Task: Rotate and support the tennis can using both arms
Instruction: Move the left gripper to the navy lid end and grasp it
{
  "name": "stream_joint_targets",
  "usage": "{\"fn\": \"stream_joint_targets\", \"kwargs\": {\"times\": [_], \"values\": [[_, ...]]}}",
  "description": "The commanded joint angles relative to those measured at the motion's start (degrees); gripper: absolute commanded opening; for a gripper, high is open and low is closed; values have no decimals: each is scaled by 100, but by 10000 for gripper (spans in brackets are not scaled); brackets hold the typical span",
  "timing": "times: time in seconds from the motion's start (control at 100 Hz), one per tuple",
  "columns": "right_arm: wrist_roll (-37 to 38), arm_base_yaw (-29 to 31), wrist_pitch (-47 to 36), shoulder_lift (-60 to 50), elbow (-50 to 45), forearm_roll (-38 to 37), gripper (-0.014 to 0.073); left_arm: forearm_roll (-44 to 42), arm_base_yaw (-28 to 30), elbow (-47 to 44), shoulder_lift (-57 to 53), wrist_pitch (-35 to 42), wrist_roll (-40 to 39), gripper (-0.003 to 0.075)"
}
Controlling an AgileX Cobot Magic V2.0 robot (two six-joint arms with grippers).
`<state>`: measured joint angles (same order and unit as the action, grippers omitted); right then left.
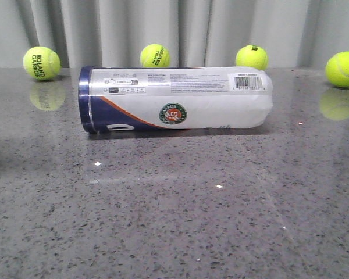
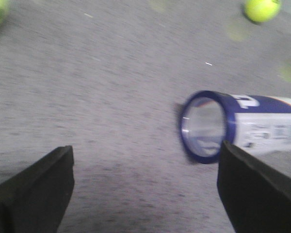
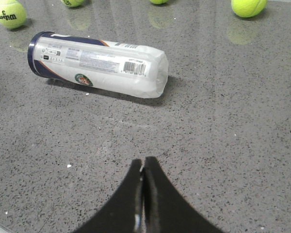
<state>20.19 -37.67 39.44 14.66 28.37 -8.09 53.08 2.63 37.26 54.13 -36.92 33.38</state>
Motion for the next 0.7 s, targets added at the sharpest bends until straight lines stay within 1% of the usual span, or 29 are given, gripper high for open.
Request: {"fn": "stream_joint_targets", "kwargs": {"times": [0.0, 0.15, 0.27, 0.47, 0.57, 0.69], "values": [[-20, 18, -440, 49, 148, -102, -9, 1246, 4, 208, 277, -340, 764, 564], [-20, 18, -440, 49, 148, -90, -9, 2537, 4, 208, 878, -1151, 1659, 564], [-20, 18, -440, 49, 148, -90, -9, 3083, 4, 216, 1398, -1790, 2118, 564], [-20, 18, -440, 49, 148, -90, -9, 3124, -7, 656, 2224, -2569, 2341, 564], [-20, 18, -440, 49, 148, -90, -9, 3111, -83, 976, 2522, -2690, 2353, 564], [-20, 18, -440, 49, 148, -90, -9, 3075, -330, 1354, 2898, -2712, 2353, 564]]}}
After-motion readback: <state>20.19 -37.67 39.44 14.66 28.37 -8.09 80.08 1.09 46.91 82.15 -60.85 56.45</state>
